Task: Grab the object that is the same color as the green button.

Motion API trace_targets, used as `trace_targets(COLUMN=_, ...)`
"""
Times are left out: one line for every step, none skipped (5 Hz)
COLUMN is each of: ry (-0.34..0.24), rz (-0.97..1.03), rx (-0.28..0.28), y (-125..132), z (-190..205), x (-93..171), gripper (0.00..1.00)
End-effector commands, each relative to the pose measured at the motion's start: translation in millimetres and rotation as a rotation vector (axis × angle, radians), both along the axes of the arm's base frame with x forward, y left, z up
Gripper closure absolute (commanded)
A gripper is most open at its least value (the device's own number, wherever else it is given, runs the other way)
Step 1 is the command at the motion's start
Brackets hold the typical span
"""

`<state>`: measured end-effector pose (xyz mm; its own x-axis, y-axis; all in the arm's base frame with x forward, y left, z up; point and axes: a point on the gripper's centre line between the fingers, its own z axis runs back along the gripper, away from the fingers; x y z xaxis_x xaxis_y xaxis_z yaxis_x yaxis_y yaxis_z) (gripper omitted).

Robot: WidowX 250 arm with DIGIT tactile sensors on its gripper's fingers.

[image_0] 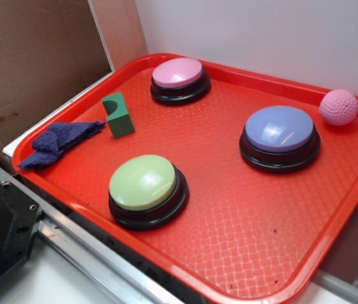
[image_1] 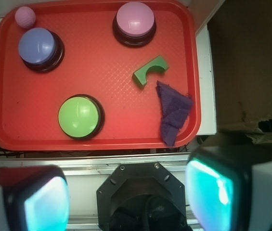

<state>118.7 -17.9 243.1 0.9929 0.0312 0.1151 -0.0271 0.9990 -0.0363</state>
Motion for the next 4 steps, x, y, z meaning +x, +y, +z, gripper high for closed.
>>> trace_targets(ry=0.0, rz=0.0, rx=0.0, y=0, z=0, x=0, gripper=0.0)
trace_targets(ry=-0.009, rz=0.179, rx=-0.035, y=10, z=-10, x=19, gripper=0.0)
trace_targets(ry=-0.014, rz=0.342, rx=-0.049, y=20, z=-26, x=36, gripper=0.0)
trace_targets(ry=0.009, rz=0.529, rx=-0.047, y=33, z=-48, x=60, gripper=0.0)
